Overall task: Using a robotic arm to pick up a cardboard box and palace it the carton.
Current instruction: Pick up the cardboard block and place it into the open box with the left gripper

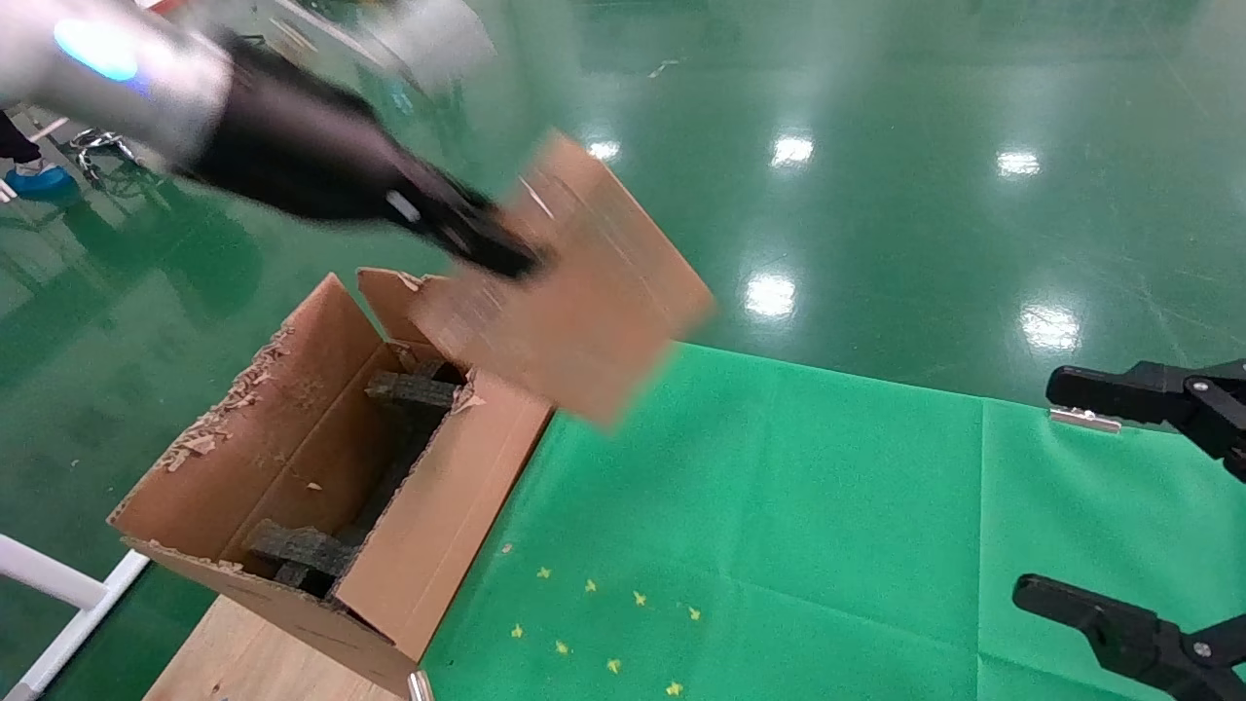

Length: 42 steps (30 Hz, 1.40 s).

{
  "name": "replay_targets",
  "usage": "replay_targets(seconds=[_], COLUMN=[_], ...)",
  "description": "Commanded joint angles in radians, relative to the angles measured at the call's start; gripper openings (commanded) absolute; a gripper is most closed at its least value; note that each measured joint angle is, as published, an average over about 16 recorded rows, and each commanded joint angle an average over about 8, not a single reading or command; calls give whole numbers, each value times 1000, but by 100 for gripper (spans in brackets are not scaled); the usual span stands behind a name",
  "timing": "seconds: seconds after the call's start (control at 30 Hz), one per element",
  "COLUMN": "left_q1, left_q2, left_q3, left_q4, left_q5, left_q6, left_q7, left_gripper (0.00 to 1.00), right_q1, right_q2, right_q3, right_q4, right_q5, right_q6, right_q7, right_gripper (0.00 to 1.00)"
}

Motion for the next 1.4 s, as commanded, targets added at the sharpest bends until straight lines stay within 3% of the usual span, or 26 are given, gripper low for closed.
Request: replay_targets(seconds=[0.03,0.27,0.6,0.97,1.4], left_q1=[-54,-111,36,215,347], left_q2=[-37,-117,-191,-132,-41], left_q3=[-21,27,94,146,113], left_q4=[8,54,187,408,648], left_q5=[22,208,230,288,203], left_q6=[8,65,-2,-227,-447], left_q7=[32,98,176,191,243], left_gripper=[0,0,0,0,0], right_q1=[0,0,0,0,0], right_q2=[0,0,0,0,0], right_q3=[0,0,0,0,0], right_q4=[0,0,0,0,0], right_q5=[0,0,0,0,0], right_q6=[0,0,0,0,0], right_q7=[0,0,0,0,0], right_gripper=[100,100,100,100,100])
